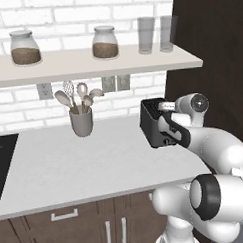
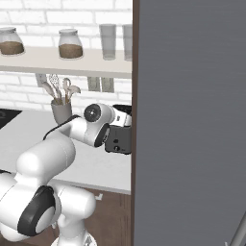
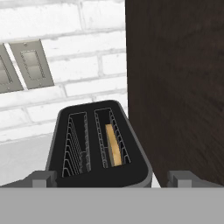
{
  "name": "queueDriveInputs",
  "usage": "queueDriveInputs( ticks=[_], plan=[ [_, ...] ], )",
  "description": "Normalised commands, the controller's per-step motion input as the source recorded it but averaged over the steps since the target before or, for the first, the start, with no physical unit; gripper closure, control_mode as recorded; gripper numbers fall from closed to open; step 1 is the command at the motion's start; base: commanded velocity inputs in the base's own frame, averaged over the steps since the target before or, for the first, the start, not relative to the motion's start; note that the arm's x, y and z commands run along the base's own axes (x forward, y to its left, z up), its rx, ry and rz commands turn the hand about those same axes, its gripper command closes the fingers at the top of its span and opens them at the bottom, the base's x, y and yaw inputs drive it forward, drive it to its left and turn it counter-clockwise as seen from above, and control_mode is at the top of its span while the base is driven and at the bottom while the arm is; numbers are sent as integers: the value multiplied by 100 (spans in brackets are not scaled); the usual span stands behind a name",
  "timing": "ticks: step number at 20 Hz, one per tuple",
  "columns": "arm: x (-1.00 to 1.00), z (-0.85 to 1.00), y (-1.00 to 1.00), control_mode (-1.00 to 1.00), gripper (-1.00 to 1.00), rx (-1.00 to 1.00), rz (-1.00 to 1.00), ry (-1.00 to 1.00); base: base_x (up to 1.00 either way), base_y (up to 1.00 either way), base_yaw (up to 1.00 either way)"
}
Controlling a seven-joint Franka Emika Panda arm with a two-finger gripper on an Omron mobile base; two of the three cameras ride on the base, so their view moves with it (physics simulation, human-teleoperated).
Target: Start the toaster. Once the lever pops up, take the bread to the plate on the dining counter.
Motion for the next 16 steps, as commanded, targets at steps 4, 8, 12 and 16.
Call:
queueDriveInputs(
  ticks=[4, 8, 12, 16],
  plan=[
    [0, 0, 0, -100, -100, 0, 0, 0, 0, 0, 0],
    [0, 0, 0, -100, -100, 0, 0, 0, 0, 0, 0],
    [0, 0, 0, -100, -100, 0, 0, 0, 0, 0, 0],
    [0, 0, 0, -100, -100, 0, 0, 0, 0, 0, 0]
  ],
)
